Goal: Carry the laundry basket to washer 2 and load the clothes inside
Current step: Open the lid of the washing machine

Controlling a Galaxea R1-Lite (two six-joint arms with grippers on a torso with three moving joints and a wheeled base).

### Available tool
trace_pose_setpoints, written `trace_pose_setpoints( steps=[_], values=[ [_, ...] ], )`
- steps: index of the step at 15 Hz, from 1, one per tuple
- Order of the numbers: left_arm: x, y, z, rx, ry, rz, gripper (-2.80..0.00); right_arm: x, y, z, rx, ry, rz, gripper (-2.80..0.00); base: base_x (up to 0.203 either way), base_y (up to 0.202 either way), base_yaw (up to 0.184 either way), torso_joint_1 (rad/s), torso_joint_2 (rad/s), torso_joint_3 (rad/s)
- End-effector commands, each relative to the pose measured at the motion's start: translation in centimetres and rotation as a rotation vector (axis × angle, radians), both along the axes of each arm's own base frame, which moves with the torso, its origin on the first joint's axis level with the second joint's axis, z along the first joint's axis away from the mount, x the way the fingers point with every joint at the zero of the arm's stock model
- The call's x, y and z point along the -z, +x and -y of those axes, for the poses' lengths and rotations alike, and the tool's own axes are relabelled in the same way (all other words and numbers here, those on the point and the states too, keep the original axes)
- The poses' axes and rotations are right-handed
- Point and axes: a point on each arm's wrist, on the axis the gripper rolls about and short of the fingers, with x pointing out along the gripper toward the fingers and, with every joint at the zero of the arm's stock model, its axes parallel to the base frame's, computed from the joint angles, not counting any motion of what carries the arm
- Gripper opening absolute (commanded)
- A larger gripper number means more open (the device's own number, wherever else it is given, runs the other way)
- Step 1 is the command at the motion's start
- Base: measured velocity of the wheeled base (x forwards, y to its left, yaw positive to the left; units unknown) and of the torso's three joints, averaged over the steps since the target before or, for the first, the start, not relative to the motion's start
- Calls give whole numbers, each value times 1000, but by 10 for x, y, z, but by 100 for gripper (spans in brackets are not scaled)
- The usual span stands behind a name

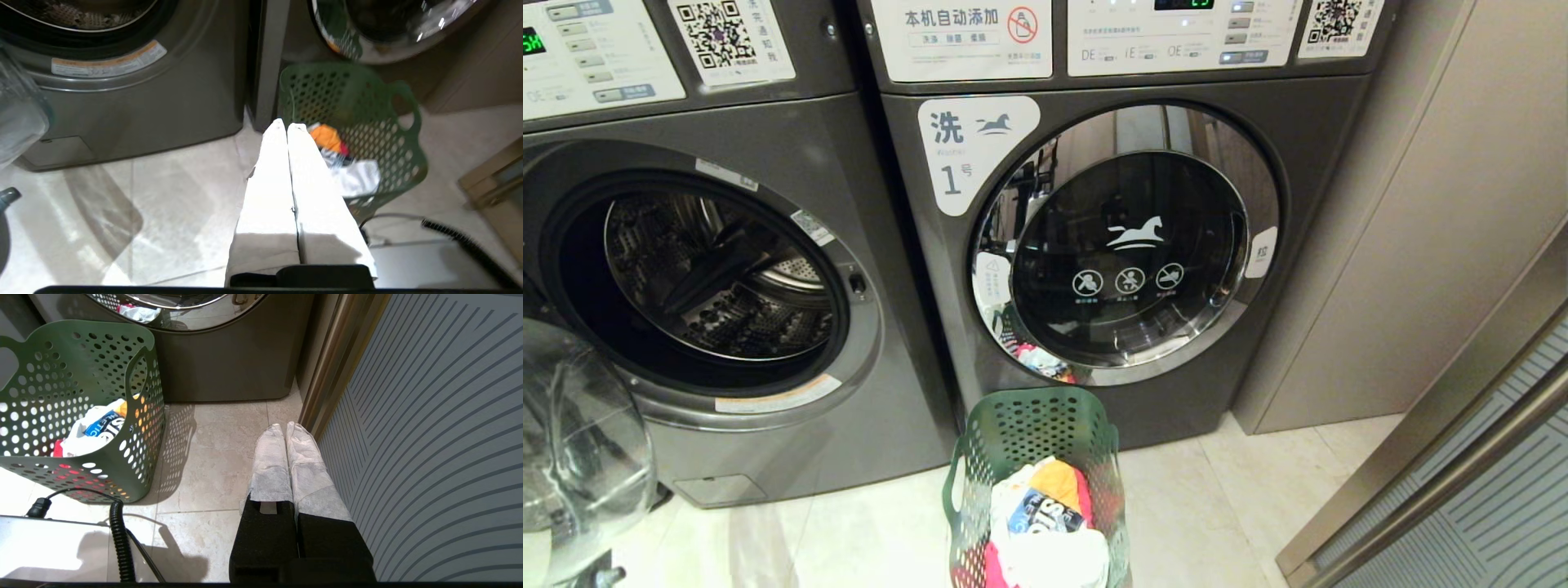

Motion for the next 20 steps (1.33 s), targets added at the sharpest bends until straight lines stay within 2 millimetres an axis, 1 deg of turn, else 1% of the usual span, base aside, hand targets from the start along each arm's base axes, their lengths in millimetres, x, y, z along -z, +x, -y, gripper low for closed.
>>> trace_pose_setpoints(
  steps=[1, 2, 3, 4, 5, 7, 8, 9, 11, 12, 14, 15, 16, 17, 18, 20],
  values=[
    [2, -4, 0, 0, -31, 70, -280, 0, 0, 0, 0, -1, -2, -280, 0, 0, 0, 0, 0, 0],
    [3, -4, -1, -20, -34, 74, -280, 0, 0, 0, 0, -1, -1, -280, 0, 0, 0, 0, 0, 0],
    [3, -1, -2, -75, -28, 95, -280, 0, 0, 0, 0, -3, -2, -280, 0, 0, 0, 0, 0, 0],
    [-1, 2, -3, -118, -16, 96, -280, 0, 0, 0, -2, -2, -2, -280, 0, 0, 0, 0, 0, 0],
    [-6, 9, -4, -195, 4, 57, -280, 0, 0, 0, 0, -1, -1, -280, 0, 0, 0, 0, 0, 0],
    [-11, 27, -11, -475, 63, -95, -280, 0, 0, 0, 0, -1, -3, -280, 0, 0, 0, 0, 0, 0],
    [-12, 35, -13, -563, 95, -162, -280, 0, 0, 0, 0, -1, -1, -280, 0, 0, 0, 0, 0, 0],
    [-21, 46, -13, -607, 116, -190, -280, 0, 0, 0, 0, -1, -2, -280, 0, 0, 0, 0, 0, 0],
    [-52, 76, -14, -642, 151, -194, -280, 0, 0, 0, 0, -1, -3, -280, 0, 0, 0, 0, 0, 0],
    [-66, 97, -14, -644, 165, -213, -280, 0, 0, 0, 0, -1, -3, -280, 0, 0, 0, 0, 0, 0],
    [-86, 145, -15, -656, 174, -233, -280, 0, 0, 0, 0, -1, -1, -280, 0, 0, 0, 0, 0, 0],
    [-97, 169, -15, -682, 174, -221, -280, 0, 0, 0, 0, -1, -2, -280, 0, 0, 0, 0, 0, 0],
    [-109, 189, -16, -726, 172, -190, -280, 0, 0, 0, 0, -1, -2, -280, 0, 0, 0, 0, 0, 0],
    [-117, 201, -18, -777, 182, -169, -280, 0, 0, 0, -1, -1, -2, -280, 0, 0, 0, 0, 0, 0],
    [-119, 208, -20, -836, 205, -172, -280, 0, 0, 0, 0, -1, -2, -280, 0, 0, 0, 0, 0, 0],
    [-113, 217, -27, -929, 230, -210, -280, 0, 0, 0, 0, -1, -3, -280, 0, 0, 0, 0, 0, 0]
  ],
)
